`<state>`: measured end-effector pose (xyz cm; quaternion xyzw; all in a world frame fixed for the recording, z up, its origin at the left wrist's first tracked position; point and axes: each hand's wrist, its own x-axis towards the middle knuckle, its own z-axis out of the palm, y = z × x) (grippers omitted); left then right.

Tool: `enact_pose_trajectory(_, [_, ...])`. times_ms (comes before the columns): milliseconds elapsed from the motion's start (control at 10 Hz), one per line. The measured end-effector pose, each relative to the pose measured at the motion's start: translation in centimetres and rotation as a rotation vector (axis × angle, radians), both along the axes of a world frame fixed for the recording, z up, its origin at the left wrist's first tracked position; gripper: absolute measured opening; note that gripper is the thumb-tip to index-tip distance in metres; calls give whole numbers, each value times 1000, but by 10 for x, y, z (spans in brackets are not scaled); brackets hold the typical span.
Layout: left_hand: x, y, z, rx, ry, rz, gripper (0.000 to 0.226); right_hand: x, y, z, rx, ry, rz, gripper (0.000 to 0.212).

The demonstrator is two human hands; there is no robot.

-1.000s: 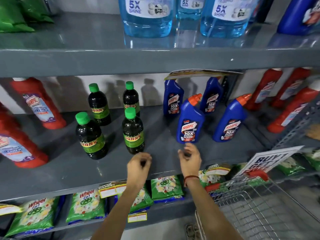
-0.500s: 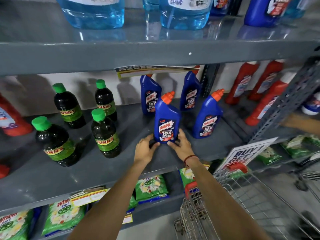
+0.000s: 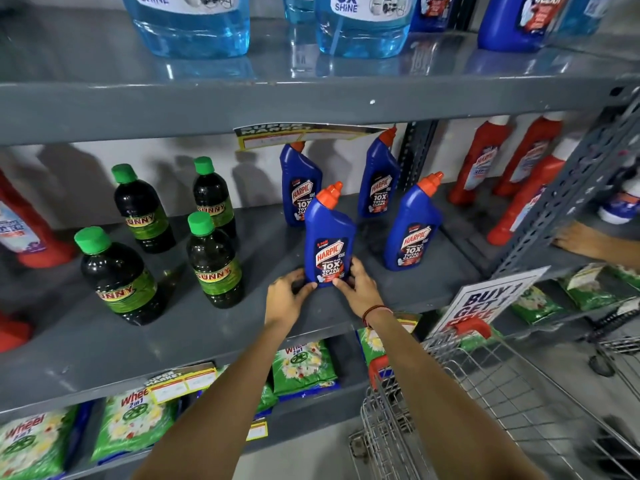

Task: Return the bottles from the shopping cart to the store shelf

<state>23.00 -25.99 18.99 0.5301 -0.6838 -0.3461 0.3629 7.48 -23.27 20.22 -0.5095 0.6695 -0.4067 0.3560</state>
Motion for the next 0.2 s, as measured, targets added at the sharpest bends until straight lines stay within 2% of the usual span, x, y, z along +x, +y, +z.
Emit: enact_pose_trajectory(200, [5,13,12,70,42,67,35,24,6,-12,-139,37,-285,46])
